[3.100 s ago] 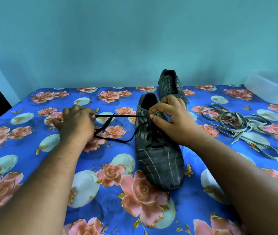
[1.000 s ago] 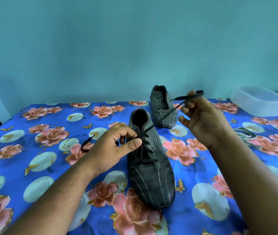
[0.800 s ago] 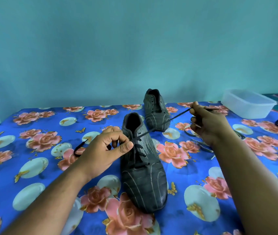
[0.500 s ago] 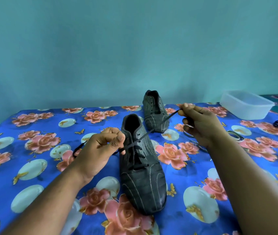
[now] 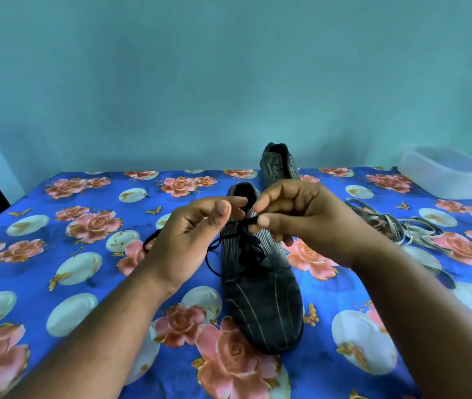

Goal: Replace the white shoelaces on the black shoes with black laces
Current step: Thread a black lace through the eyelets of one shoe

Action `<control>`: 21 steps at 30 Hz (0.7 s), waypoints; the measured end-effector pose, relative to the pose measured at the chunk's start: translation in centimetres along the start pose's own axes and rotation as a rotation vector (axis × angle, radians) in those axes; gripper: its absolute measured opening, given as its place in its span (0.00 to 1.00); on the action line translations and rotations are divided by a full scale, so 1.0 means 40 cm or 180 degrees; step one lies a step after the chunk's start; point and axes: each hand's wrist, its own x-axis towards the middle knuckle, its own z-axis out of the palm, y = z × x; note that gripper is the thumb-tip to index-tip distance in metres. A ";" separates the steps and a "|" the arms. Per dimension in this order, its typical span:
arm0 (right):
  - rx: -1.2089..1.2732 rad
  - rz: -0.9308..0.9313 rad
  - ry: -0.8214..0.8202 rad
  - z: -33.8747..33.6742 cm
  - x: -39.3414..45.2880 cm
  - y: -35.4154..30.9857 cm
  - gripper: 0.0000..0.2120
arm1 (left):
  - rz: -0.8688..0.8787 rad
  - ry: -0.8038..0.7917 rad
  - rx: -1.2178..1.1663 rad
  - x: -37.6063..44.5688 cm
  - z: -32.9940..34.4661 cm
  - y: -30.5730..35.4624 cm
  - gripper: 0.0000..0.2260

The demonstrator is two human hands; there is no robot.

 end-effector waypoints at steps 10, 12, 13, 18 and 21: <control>-0.0679 -0.0127 0.0343 0.005 0.008 0.010 0.08 | 0.0246 0.0106 0.0502 0.010 -0.005 -0.019 0.04; -0.0873 -0.0081 0.0429 -0.004 0.011 0.012 0.07 | 0.0261 0.0240 0.0605 0.013 -0.008 -0.021 0.05; -0.0945 -0.0060 0.0481 -0.009 0.012 0.012 0.06 | 0.0263 0.0299 0.0629 0.014 -0.011 -0.022 0.05; -0.1250 -0.0078 0.0731 -0.017 0.011 0.021 0.04 | 0.0275 0.0452 0.0901 0.015 -0.017 -0.024 0.05; -0.1147 -0.0094 0.0768 -0.009 0.013 0.023 0.04 | 0.0543 0.0448 0.1245 0.015 -0.018 -0.033 0.08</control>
